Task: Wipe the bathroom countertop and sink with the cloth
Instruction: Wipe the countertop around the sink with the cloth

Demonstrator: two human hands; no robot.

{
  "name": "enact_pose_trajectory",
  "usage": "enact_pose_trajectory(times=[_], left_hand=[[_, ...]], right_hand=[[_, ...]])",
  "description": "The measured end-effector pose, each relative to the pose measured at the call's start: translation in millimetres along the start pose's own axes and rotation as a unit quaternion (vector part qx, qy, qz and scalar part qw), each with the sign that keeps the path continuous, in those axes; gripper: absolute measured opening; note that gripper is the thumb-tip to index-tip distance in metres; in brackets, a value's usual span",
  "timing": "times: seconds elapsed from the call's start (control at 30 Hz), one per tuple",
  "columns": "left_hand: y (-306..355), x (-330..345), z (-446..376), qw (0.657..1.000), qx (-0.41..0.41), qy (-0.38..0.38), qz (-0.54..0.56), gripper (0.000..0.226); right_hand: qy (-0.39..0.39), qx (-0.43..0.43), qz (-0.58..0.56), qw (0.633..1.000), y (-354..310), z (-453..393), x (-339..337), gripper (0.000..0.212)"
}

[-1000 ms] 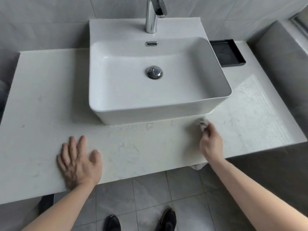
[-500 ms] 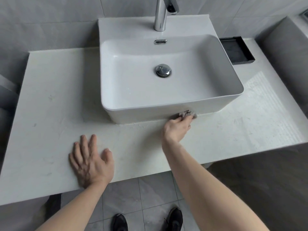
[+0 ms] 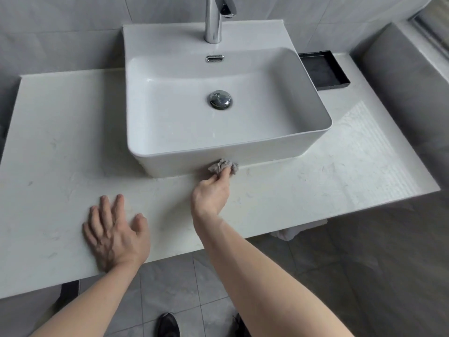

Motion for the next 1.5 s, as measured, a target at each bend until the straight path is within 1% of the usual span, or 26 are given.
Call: enact_pose_trajectory(times=[0.1, 0.2, 0.23, 0.33, 0.43, 0.57, 0.7, 0.8, 0.9, 0.97, 1.03, 1.1, 1.13, 1.2, 1.27, 1.33, 1.4, 1.43, 1.5], left_hand=[[-1, 0, 0, 1.000, -0.003, 0.003, 0.005, 0.070], [-1, -1, 0, 1.000, -0.006, 0.004, 0.003, 0.069], [-1, -2, 0, 1.000, -0.008, 0.001, -0.001, 0.068], [-1, -2, 0, 1.000, -0.008, -0.003, -0.008, 0.068], [0, -2, -1, 1.000, -0.011, -0.003, -0.005, 0.069], [-1, -2, 0, 1.000, -0.003, -0.003, -0.009, 0.069], [-1, -2, 0, 1.000, 0.001, -0.009, -0.017, 0.070], [0, -3, 0, 1.000, 0.001, -0.012, -0.011, 0.071], [0, -2, 1, 1.000, -0.001, -0.009, -0.013, 0.070], [-1, -1, 1, 1.000, 0.003, -0.007, -0.007, 0.069], [-2, 0, 1, 1.000, 0.006, -0.005, 0.005, 0.069], [-2, 0, 2, 1.000, 0.005, 0.003, 0.010, 0.068], [-2, -1, 2, 1.000, 0.005, 0.006, 0.010, 0.068], [-2, -3, 1, 1.000, 0.008, 0.011, 0.010, 0.068], [-1, -4, 1, 1.000, 0.007, 0.010, 0.013, 0.068], [0, -6, 2, 1.000, 0.000, 0.010, 0.017, 0.068], [1, -7, 1, 1.000, -0.004, 0.012, 0.015, 0.069], [1, -7, 1, 1.000, -0.005, 0.011, 0.012, 0.068], [1, -6, 1, 1.000, -0.005, 0.006, 0.007, 0.068]], right_hand=[[-0.034, -0.042, -0.021, 0.998, 6, -6, -7, 0.046], [-0.014, -0.050, -0.005, 0.999, 11, -23, -20, 0.064], [-0.007, -0.042, 0.000, 0.999, 12, -31, -22, 0.067], [0.006, -0.024, -0.003, 1.000, 11, -41, -15, 0.064], [0.028, 0.001, -0.051, 0.998, 7, -25, 0, 0.058], [0.075, 0.064, -0.124, 0.987, -5, 1, 18, 0.052], [0.085, 0.124, -0.174, 0.973, -8, 15, 32, 0.049], [0.065, 0.152, -0.196, 0.967, -8, 32, 39, 0.045], [0.003, 0.176, -0.190, 0.966, -12, 49, 42, 0.042], [-0.022, 0.180, -0.175, 0.968, -8, 49, 39, 0.043], [-0.091, 0.174, -0.139, 0.971, -7, 46, 29, 0.042], [-0.196, 0.153, -0.117, 0.962, -13, 47, 12, 0.037], [-0.236, 0.132, -0.110, 0.956, -20, 49, 1, 0.037], [-0.273, 0.097, -0.114, 0.950, -31, 47, -24, 0.036], [-0.266, 0.093, -0.124, 0.952, -33, 32, -52, 0.034], [-0.222, 0.061, -0.113, 0.967, -31, 2, -85, 0.028], [-0.150, -0.020, -0.054, 0.987, -24, -35, -114, 0.025], [-0.120, -0.070, -0.013, 0.990, -21, -52, -126, 0.027], [-0.097, -0.148, 0.109, 0.978, -9, -81, -141, 0.038]])
Point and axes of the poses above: each hand's wrist, its own z-axis away from the middle knuckle, its own x-axis out of the palm, y = z × x, the point moved 1 cm from there along -z, towards the middle knuckle, and after that the axes turned 4 degrees about -z, right-handed, at the moved point
